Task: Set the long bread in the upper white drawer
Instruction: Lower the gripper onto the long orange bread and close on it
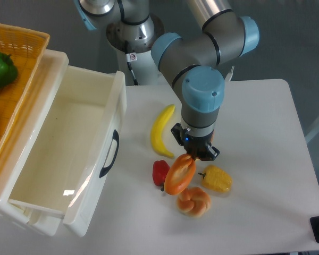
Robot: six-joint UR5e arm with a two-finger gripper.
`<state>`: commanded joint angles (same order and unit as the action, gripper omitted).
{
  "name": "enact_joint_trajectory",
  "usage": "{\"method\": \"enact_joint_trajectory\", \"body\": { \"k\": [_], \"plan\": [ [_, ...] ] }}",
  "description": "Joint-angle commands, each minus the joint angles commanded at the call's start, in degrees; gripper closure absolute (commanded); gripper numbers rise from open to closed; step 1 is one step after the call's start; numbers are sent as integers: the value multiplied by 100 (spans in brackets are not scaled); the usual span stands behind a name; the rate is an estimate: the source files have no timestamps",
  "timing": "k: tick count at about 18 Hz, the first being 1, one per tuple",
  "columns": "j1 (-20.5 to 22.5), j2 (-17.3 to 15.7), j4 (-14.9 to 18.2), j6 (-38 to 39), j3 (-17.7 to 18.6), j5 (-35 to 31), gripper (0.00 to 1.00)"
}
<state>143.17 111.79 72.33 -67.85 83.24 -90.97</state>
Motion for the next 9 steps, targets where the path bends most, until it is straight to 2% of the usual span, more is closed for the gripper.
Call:
{"method": "enact_joint_trajectory", "body": {
  "k": [6, 9],
  "plan": [
    [44, -70, 96, 0, -27, -27, 100],
    [280, -324, 395, -44, -27, -44, 100]
  ]
}}
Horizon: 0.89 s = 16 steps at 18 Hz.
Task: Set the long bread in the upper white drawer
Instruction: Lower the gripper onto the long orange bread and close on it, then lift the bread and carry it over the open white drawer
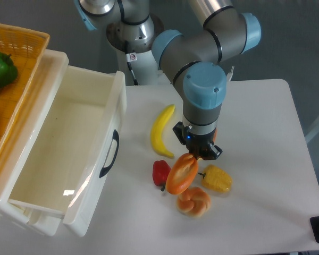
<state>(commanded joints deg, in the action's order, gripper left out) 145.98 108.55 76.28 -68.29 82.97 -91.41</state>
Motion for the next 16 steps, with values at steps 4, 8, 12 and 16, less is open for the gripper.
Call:
{"method": "enact_joint_trajectory", "body": {
  "k": [4, 8, 12, 16],
  "plan": [
    [19, -194, 299, 43, -70, -53, 100],
    [-60, -282, 563, 227, -123, -44, 100],
    [-139, -458, 747, 561, -167, 17, 100],
    [-122, -817, 1387, 816, -185, 44, 100]
  ]
}}
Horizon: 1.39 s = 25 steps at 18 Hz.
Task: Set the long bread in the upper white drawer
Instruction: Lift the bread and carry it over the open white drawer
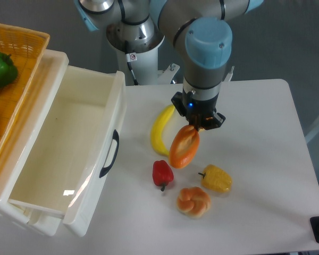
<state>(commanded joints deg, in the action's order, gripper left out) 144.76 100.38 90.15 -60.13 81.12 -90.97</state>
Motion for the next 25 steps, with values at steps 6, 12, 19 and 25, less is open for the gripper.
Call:
{"method": "enact_joint_trajectory", "body": {
  "k": [6, 12, 19, 25],
  "plan": [
    [-342, -317, 415, 1334, -26, 236, 100],
    [-588, -589, 565, 2268, -44, 808, 100],
    [-878, -818, 565, 2655, -114, 1309, 100],
    [-923, -827, 512, 2883, -229, 1818, 100]
  ]
}}
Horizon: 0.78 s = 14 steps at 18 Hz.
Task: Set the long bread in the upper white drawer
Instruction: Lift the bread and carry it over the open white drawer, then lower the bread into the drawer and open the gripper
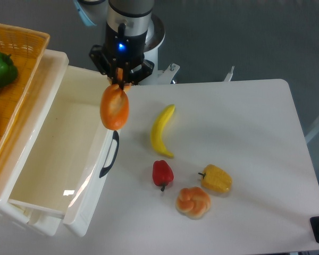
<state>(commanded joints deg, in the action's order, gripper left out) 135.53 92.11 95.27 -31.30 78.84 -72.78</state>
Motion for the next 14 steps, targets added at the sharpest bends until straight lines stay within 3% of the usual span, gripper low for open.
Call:
{"method": "enact_joint_trajectory", "body": {
  "k": [6, 10, 14],
  "plan": [
    [-44, 0, -246, 272, -9, 238, 100],
    [-307, 175, -553, 633, 26, 203, 100],
    [-404, 281, -598, 642, 35, 194, 100]
  ]
}}
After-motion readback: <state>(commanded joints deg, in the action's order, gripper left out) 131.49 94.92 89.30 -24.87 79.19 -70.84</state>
